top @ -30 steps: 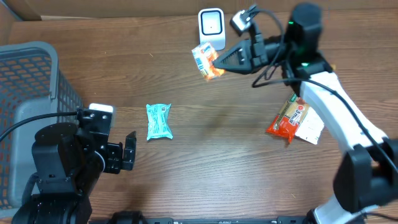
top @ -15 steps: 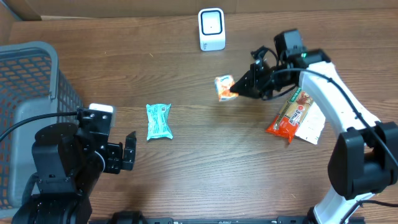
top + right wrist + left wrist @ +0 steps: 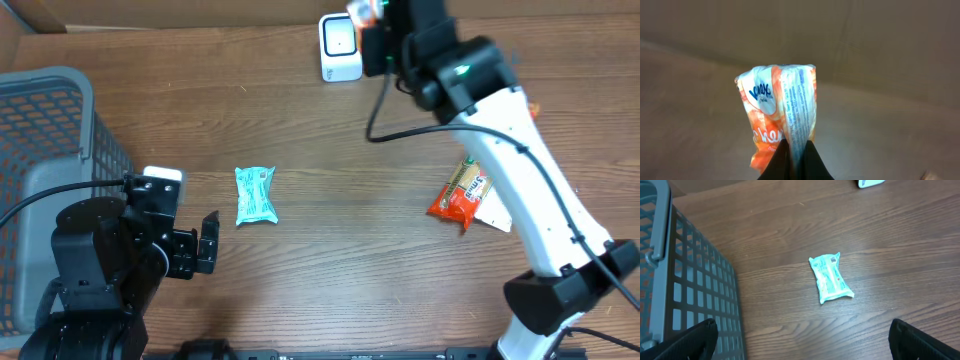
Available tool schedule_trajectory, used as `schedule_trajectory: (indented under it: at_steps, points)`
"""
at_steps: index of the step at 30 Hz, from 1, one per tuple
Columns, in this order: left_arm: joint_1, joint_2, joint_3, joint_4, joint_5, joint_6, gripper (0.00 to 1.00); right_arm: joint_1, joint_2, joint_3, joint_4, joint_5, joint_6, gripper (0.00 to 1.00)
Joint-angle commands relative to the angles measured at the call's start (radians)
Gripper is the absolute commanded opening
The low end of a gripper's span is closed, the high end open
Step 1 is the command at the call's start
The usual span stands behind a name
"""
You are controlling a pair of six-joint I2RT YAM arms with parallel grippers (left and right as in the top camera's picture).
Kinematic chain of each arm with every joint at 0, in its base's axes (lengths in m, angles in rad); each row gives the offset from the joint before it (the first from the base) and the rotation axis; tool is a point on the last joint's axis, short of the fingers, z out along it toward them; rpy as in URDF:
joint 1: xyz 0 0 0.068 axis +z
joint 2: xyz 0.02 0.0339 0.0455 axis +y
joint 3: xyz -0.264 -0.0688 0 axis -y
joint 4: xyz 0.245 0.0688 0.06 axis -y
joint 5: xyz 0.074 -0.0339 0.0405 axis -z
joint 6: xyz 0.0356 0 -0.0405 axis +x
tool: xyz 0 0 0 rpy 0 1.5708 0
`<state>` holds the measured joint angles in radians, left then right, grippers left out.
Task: Scan the item barcode
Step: 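Lift the orange box and raise it to the scanner, then hold the orange box in front of the scanner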
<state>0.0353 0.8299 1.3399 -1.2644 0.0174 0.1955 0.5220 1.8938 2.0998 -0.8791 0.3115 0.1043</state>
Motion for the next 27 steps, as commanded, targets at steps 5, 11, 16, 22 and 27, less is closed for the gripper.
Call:
schedule_trajectory:
  at_steps: [5, 11, 16, 22, 27]
  points:
    - [0.004, 0.0, 0.003, 0.004, -0.009, 0.022, 1.0, -0.01, 0.223, -0.012, 0.256, 0.341, -0.253, 0.04]
    - [0.004, 0.0, 0.003, 0.004, -0.009, 0.022, 1.0, -0.013, 0.402, -0.012, 0.484, 0.342, -0.529, 0.04]
    - [0.004, 0.0, 0.003, 0.004, -0.009, 0.022, 1.0, -0.011, 0.491, -0.012, 0.604, 0.333, -0.591, 0.04]
    - [0.004, 0.0, 0.003, 0.004, -0.009, 0.022, 1.0, -0.013, 0.559, -0.012, 0.666, 0.279, -0.697, 0.04]
    - [0.004, 0.0, 0.003, 0.004, -0.009, 0.022, 1.0, -0.013, 0.57, -0.012, 0.66, 0.263, -0.697, 0.04]
